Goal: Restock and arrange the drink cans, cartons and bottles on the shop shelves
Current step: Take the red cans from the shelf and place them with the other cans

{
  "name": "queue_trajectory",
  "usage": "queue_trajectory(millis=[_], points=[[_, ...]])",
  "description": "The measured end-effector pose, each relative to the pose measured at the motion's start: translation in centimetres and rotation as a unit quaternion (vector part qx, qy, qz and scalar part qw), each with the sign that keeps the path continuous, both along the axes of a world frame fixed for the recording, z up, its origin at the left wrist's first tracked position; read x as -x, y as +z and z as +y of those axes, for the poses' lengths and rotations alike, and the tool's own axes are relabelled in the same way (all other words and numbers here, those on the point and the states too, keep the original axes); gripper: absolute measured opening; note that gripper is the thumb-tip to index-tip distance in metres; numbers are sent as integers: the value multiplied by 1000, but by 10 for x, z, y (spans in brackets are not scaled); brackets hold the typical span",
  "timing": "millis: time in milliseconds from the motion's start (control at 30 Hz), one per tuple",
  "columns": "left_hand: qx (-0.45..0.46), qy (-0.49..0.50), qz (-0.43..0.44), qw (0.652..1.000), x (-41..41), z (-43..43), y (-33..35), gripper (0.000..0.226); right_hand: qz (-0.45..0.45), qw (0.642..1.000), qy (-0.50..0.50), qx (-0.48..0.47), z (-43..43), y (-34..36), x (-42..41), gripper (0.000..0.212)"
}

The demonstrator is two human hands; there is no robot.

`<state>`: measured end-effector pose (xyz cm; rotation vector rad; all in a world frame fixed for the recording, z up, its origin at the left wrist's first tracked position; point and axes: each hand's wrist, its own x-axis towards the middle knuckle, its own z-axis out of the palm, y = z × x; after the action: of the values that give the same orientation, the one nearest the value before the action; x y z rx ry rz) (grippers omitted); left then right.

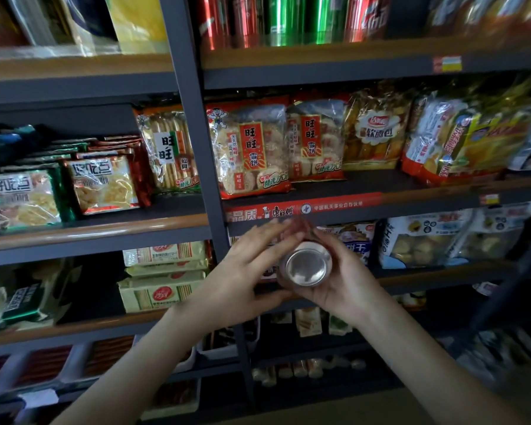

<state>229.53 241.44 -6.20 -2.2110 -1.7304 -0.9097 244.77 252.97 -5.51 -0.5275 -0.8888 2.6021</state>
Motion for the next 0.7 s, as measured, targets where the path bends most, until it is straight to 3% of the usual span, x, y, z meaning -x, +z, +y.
queue_trajectory(millis=[233,300,333,400,433,500,600,700], points=[[-16,13,-5,1000,-27,19,-18,72,-31,998,46,-42,3,-14,-14,51],[-17,48,-47,998,-31,17,-17,72,-91,986,62,-127,4,-13,-18,56],[-16,65,-82,994,-32,15,-16,72,-143,966,65,-206,4,-11,-20,64],[-5,92,-164,982,-33,12,-13,71,-255,881,62,-393,4,-6,-24,72],[3,108,-203,973,-33,11,-12,69,-269,842,48,-465,6,-5,-25,64],[22,146,-284,947,-31,8,-11,64,-212,813,18,-542,8,-3,-28,42],[59,154,-439,883,-25,2,-11,62,-155,816,66,-553,9,-5,-25,40],[100,139,-543,822,-18,-6,-9,70,-169,815,125,-540,3,-6,-12,56]])
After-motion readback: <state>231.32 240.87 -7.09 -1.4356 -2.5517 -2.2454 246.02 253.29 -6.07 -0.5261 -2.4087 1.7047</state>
